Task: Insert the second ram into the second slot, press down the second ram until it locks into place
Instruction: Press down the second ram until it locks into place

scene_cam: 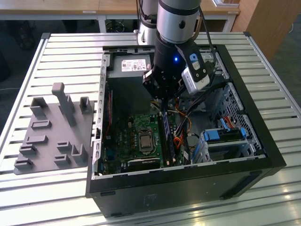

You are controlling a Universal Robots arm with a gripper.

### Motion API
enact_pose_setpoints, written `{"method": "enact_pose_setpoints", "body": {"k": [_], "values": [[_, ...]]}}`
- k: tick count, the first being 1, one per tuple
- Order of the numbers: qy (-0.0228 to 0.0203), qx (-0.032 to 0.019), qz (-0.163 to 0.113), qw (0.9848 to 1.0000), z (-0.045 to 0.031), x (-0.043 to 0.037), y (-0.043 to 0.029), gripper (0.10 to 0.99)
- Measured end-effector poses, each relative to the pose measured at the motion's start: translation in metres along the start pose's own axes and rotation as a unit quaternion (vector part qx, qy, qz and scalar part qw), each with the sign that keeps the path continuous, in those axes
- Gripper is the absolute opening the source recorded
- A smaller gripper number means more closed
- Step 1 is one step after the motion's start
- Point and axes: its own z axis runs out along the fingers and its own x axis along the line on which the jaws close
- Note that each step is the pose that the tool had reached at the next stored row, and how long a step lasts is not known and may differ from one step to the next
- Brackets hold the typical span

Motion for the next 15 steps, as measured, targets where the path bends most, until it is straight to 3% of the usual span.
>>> {"method": "enact_pose_setpoints", "body": {"k": [15], "values": [[0.0003,-0.0001,0.0,1.0,0.0077,-0.0001,0.0,0.137]]}}
